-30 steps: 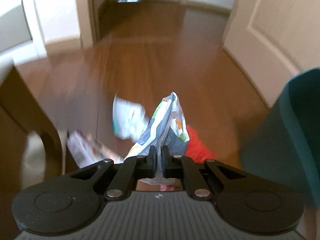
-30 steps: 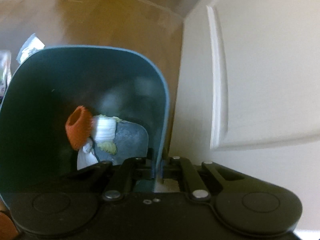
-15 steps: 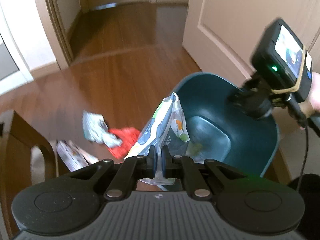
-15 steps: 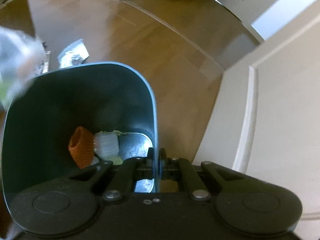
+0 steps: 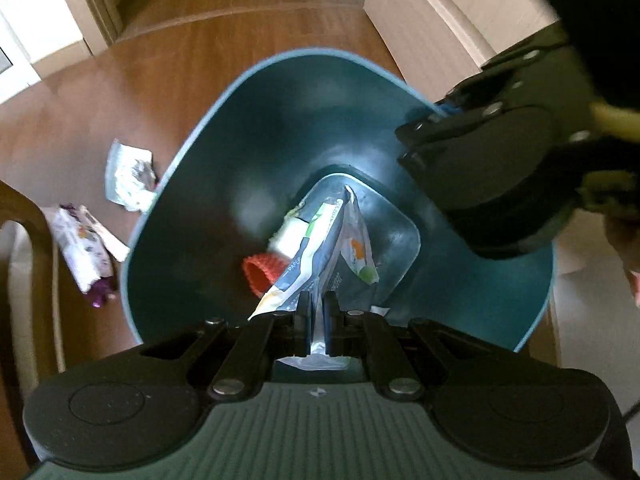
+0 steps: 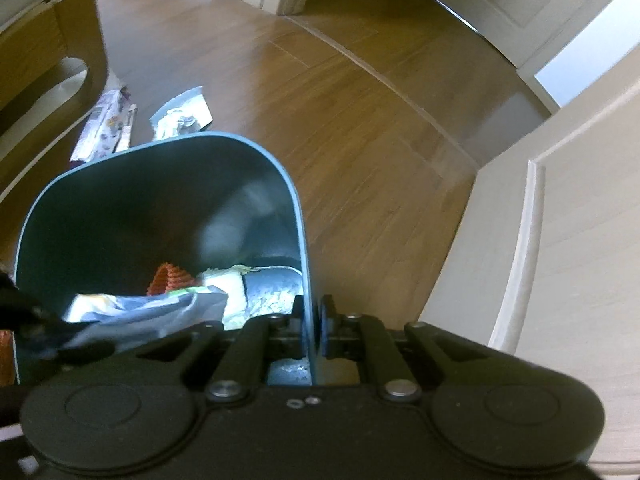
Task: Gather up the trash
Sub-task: 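Lower the foil packet into the teal bin while the right holds the bin, then reach to the purple-and-white snack bag and grasp it with the left gripper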
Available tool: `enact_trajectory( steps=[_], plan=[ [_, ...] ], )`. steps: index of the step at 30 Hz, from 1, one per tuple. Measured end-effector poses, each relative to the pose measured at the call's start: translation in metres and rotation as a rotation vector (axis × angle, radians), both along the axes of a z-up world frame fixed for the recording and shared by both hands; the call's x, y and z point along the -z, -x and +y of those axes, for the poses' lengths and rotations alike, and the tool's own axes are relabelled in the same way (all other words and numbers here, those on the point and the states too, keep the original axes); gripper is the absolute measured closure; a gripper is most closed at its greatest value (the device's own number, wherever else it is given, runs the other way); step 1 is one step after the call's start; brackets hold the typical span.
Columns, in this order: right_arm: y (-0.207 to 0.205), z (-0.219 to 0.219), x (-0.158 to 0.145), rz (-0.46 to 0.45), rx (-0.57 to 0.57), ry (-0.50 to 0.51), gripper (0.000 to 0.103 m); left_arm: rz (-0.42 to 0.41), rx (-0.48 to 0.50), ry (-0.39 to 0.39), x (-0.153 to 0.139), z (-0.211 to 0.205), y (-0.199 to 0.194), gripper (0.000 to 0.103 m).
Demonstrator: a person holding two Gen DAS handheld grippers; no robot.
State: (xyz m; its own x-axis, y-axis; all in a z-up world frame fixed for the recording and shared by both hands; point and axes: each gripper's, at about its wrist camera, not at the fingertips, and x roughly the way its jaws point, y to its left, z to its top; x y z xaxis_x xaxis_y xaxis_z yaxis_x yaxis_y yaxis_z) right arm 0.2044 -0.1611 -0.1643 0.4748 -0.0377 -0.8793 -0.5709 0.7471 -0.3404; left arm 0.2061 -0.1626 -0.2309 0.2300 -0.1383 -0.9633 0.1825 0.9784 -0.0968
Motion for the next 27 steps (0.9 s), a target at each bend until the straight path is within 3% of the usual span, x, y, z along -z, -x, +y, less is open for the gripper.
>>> enact_trajectory(
  steps=[7, 11, 16, 17, 18, 20, 27],
  plan=[
    [-0.002, 0.0, 0.01, 0.011, 0.023, -0.012, 0.098, 0.022, -0.032, -0.004, 0.012, 0.004, 0.0, 0.097],
    [-0.002, 0.0, 0.012, 0.02, 0.038, -0.021, 0.098, 0.014, -0.035, 0.036, 0.014, 0.007, 0.001, 0.092],
    [0.002, 0.007, 0.012, 0.033, 0.028, -0.002, 0.097, -0.014, -0.026, 0.057, 0.004, 0.009, 0.002, 0.074],
    [0.002, 0.008, 0.012, 0.034, 0.026, 0.003, 0.097, -0.025, -0.023, 0.062, 0.001, 0.01, 0.001, 0.066],
    [0.002, 0.009, 0.012, 0.034, 0.025, 0.008, 0.097, -0.035, -0.02, 0.07, -0.004, 0.012, 0.001, 0.049],
    [0.002, 0.009, 0.013, 0.037, 0.029, 0.013, 0.097, -0.066, -0.009, 0.077, -0.013, 0.016, 0.002, 0.032],
    [0.003, 0.01, 0.016, 0.006, 0.043, 0.018, 0.099, -0.142, 0.035, 0.075, -0.046, 0.043, 0.003, 0.032]
  ],
)
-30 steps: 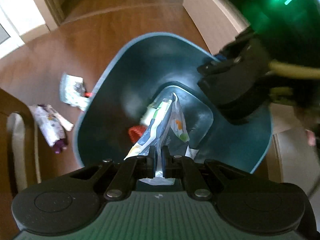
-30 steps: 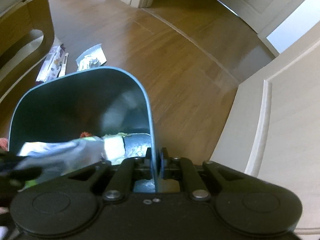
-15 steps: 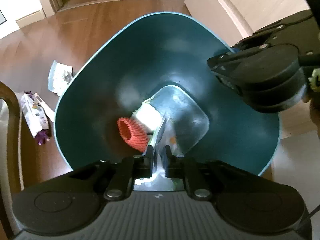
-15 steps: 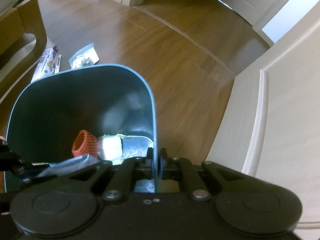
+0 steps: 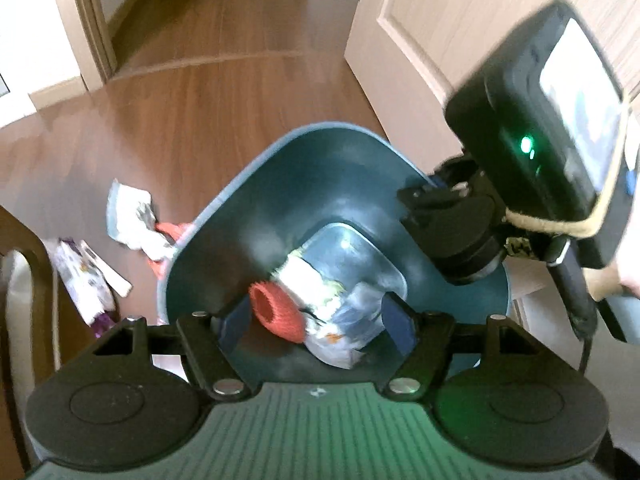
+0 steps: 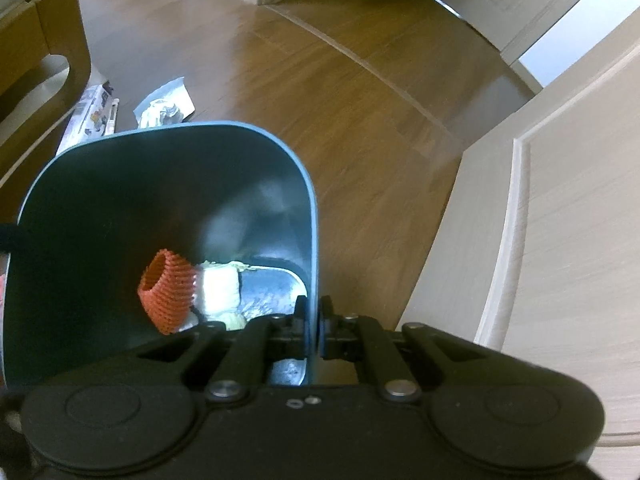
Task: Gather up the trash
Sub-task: 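Reach to the purple-and-white snack bag and grasp it with the left gripper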
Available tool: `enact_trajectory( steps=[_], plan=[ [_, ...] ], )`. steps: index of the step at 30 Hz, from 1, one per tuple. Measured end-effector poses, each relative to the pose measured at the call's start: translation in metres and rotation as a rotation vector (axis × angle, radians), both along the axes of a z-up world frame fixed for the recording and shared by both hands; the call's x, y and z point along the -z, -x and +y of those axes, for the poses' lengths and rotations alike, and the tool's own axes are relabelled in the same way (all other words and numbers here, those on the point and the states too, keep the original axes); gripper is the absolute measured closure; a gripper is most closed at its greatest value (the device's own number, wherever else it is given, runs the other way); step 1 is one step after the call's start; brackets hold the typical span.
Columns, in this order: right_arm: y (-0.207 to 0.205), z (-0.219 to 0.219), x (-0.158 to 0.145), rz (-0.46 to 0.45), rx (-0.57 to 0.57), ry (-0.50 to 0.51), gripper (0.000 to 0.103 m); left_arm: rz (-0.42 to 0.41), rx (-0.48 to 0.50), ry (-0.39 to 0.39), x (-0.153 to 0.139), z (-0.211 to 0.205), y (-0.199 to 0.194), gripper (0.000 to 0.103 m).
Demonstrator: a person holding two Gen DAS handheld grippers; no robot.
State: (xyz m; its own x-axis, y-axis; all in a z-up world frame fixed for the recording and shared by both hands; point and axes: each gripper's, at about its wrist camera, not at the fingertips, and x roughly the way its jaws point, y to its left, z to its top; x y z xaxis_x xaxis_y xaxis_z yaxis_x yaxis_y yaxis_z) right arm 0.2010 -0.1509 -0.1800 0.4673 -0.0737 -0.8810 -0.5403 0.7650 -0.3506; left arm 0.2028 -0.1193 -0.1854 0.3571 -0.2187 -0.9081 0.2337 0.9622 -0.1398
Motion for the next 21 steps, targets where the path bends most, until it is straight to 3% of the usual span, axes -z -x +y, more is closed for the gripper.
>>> enact_trajectory(
  steps=[5, 11, 15, 21],
  plan=[
    [-0.005, 0.003, 0.001, 0.01, -0.011, 0.023, 0.1, -0.057, -0.023, -0.01, -0.025, 0.041, -0.001, 0.032],
    [-0.021, 0.005, -0.005, -0.004, 0.012, 0.012, 0.1, -0.128, -0.138, -0.058, -0.032, 0.124, -0.007, 0.032],
    [-0.035, 0.011, -0.006, -0.008, 0.022, 0.032, 0.1, -0.144, -0.253, -0.077, -0.009, 0.187, -0.013, 0.032],
    [-0.07, 0.028, -0.01, -0.044, 0.08, 0.09, 0.1, -0.086, -0.37, -0.069, 0.062, 0.255, -0.026, 0.032]
  ],
)
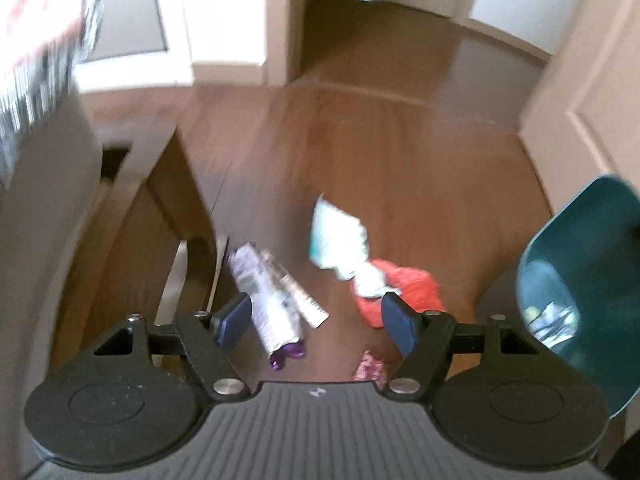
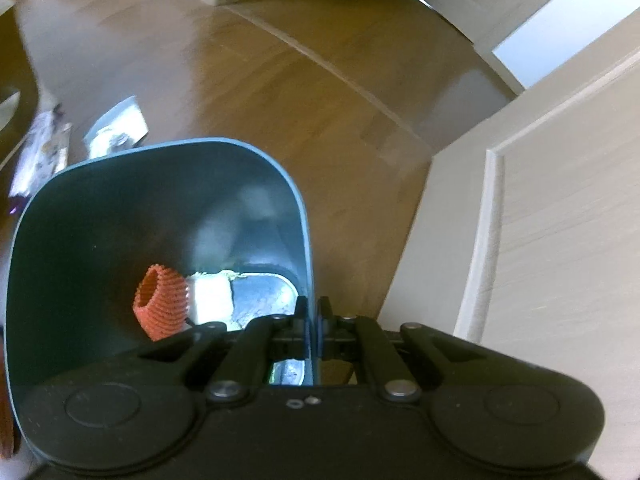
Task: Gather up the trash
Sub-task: 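Reach to the purple-and-white snack bag and grasp it with the left gripper, then release the snack bag into the teal bin while the right holds the bin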
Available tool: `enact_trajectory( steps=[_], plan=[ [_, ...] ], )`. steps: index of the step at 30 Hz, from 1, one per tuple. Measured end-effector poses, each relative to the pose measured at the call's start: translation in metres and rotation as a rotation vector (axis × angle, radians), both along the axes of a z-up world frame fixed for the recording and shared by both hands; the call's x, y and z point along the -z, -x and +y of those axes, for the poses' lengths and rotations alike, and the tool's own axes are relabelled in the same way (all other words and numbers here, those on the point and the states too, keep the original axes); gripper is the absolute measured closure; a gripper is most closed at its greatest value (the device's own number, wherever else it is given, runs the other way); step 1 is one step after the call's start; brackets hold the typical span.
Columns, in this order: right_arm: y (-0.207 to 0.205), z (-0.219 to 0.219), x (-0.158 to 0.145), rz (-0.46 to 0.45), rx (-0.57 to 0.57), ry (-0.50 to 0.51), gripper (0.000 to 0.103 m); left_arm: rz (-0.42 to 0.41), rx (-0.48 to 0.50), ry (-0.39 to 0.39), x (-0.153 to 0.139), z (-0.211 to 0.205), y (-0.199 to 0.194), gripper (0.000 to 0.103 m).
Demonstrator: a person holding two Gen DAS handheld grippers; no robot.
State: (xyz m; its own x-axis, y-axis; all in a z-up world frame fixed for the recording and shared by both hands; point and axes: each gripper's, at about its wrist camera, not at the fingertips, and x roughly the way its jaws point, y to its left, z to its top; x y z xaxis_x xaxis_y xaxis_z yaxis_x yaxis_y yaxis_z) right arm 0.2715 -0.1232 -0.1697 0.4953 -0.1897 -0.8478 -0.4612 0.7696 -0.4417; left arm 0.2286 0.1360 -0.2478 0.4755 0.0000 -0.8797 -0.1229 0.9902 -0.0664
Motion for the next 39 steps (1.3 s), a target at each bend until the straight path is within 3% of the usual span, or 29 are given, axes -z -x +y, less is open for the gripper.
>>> enact_trajectory(
  steps=[4, 10, 14, 18, 24, 27, 31, 34, 39],
  plan=[
    [-0.028, 0.011, -0.005, -0.049, 0.024, 0.038, 0.101, 0.052, -0.031, 0.025, 0.051, 0.018, -0.007, 0.032],
    [-0.078, 0.005, -0.011, -0.082, 0.165, 0.0, 0.101, 0.127, -0.045, 0.017, 0.127, 0.033, -0.032, 0.032],
    [-0.106, -0.013, -0.012, -0.083, 0.299, -0.065, 0.099, 0.171, -0.058, -0.031, 0.173, 0.035, -0.06, 0.032],
    [-0.109, -0.042, -0.005, -0.033, 0.39, -0.075, 0.099, 0.213, -0.087, -0.053, 0.208, 0.035, -0.08, 0.032],
    [-0.076, -0.068, 0.002, 0.097, 0.405, -0.085, 0.098, 0.218, -0.122, -0.064, 0.227, 0.037, -0.093, 0.032],
    [-0.063, -0.062, 0.011, 0.124, 0.377, -0.029, 0.095, 0.231, -0.129, -0.068, 0.232, 0.039, -0.096, 0.032],
    [-0.065, -0.071, 0.018, 0.149, 0.393, -0.038, 0.095, 0.231, -0.136, -0.066, 0.233, 0.043, -0.096, 0.033],
    [-0.064, -0.073, 0.019, 0.137, 0.399, -0.053, 0.095, 0.242, -0.139, -0.063, 0.237, 0.046, -0.094, 0.051],
    [-0.056, -0.074, 0.023, 0.141, 0.379, -0.063, 0.094, 0.234, -0.163, -0.048, 0.235, 0.051, -0.089, 0.055]
  ],
)
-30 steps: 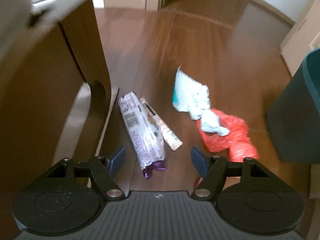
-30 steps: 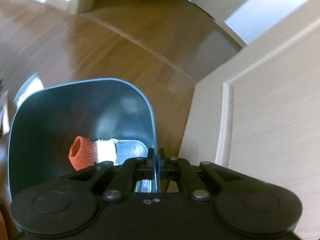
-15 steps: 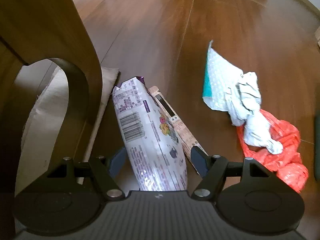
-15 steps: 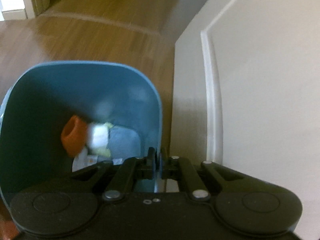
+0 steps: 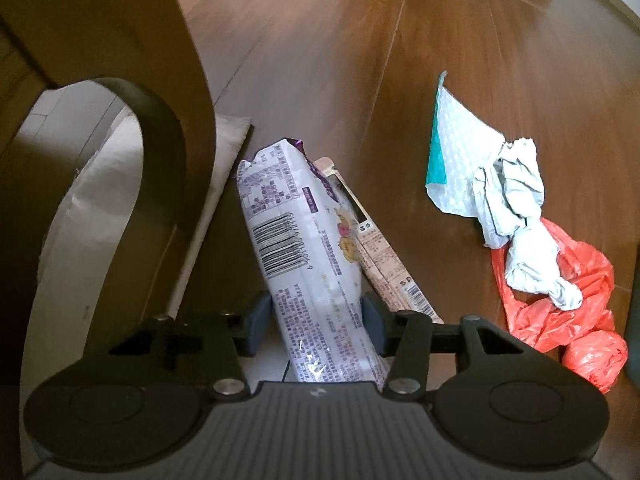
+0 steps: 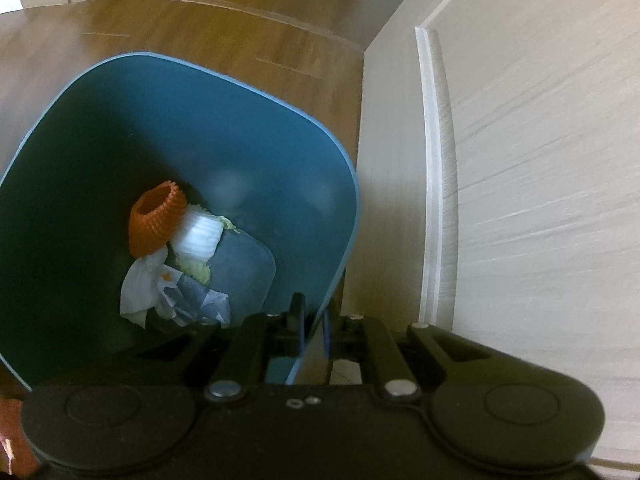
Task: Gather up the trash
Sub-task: 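Release the snack bag into the teal bin while the right holds the bin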
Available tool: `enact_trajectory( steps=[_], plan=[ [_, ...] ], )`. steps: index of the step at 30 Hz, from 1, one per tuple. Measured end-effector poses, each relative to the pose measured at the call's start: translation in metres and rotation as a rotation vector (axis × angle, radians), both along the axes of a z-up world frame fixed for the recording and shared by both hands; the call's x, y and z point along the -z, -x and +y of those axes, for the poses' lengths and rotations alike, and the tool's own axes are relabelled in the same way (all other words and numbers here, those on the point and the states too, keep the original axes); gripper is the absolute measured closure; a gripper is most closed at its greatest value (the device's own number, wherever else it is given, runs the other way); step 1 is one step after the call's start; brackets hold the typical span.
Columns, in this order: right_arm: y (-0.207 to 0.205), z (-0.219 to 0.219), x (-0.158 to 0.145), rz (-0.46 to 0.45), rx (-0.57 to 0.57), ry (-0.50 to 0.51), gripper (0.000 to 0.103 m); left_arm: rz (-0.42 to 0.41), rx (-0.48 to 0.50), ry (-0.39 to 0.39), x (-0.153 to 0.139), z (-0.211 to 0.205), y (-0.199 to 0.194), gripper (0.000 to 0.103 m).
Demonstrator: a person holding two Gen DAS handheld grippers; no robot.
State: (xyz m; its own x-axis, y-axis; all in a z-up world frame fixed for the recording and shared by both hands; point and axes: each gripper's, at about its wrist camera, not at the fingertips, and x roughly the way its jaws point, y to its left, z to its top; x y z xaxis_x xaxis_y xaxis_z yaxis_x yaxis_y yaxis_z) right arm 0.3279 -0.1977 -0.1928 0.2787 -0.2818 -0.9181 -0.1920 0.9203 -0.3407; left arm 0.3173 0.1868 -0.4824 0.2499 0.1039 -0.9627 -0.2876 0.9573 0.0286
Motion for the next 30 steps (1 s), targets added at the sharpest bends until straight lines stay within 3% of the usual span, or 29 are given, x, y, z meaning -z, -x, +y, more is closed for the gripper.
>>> enact_trajectory(
  steps=[7, 14, 24, 27, 30],
  plan=[
    [0.0, -0.007, 0.007, -0.012, -0.027, -0.024, 0.093, -0.045, 0.001, -0.005, -0.03, -0.013, 0.017, 0.056],
    [0.001, -0.014, 0.011, 0.007, -0.037, -0.053, 0.092, -0.154, 0.076, 0.059, -0.095, -0.045, 0.038, 0.056],
    [0.007, -0.01, 0.014, 0.01, -0.098, -0.08, 0.091, -0.372, 0.31, 0.189, -0.238, -0.127, 0.051, 0.056],
    [0.008, -0.01, 0.013, -0.002, -0.121, -0.081, 0.092, -0.415, 0.407, 0.211, -0.27, -0.16, 0.051, 0.056],
    [0.011, -0.008, 0.013, -0.012, -0.16, -0.067, 0.091, -0.404, 0.503, 0.256, -0.286, -0.195, 0.047, 0.056]
  ],
)
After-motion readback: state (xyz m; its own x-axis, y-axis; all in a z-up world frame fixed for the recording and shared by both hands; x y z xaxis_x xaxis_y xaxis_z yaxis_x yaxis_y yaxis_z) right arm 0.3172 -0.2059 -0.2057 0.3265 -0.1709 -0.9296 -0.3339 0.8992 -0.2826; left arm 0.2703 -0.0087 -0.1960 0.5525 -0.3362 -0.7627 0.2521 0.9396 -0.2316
